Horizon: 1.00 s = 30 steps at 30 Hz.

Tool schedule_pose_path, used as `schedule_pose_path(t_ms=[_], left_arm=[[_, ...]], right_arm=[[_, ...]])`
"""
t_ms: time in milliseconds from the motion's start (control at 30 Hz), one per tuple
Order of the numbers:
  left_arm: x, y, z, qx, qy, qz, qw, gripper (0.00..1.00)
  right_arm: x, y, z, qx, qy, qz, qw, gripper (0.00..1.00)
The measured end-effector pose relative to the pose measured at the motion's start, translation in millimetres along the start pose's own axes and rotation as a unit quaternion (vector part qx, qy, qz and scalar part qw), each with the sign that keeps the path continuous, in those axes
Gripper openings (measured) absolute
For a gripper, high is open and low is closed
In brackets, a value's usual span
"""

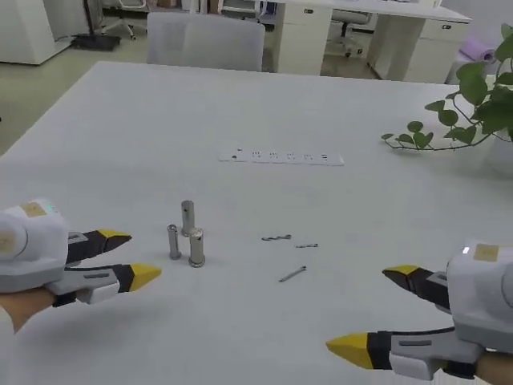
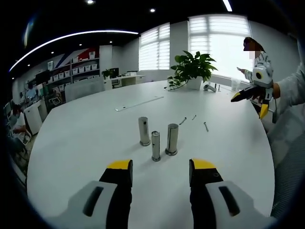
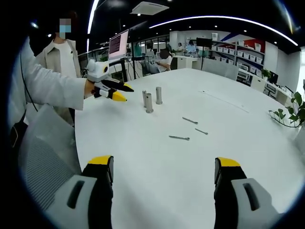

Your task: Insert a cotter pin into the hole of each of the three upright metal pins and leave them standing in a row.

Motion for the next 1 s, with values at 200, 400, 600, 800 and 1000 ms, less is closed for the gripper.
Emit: schedule_pose_path(t_ms=[200,400,600,800,1000], left_arm=[[4.3,-12.8,-0.6,-0.004,-0.003,0.001,1.0,0.37],[6.9,-27.7,-2.4,-0.001,-0.002,-0.002,1.0,0.32],[8.9,-38.3,-1.2,-0.005,-0.011,-0.001,0.9999,0.25],[8.5,-47.1,1.3,-0.008,-0.014,0.001,0.9999,0.23],[10.2,-56.3,0.9,-0.009,-0.01,0.008,0.9999,0.18]], right_arm=[[0.8,-3.4,-0.6,0.003,-0.003,0.0,1.0,0.9],[2.6,-6.8,-0.1,0.007,-0.005,0.003,1.0,0.9],[0.4,-8.4,1.1,0.009,-0.006,0.002,0.9999,0.9],[-1.2,-9.8,-0.5,0.012,-0.01,0.002,0.9999,0.89],[0.5,-12.0,-3.1,0.015,-0.012,0.003,0.9998,0.89]])
Point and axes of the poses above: the centre of the closed fingertips' face, and the gripper's own axes: y roughly backward along the fingers, x roughly to its left, z roughly out of its top, the point moved 1 cm from there along y, roughly backward along the fingers, and after that the axes turned 6 degrees about x, right-handed, at the moved point
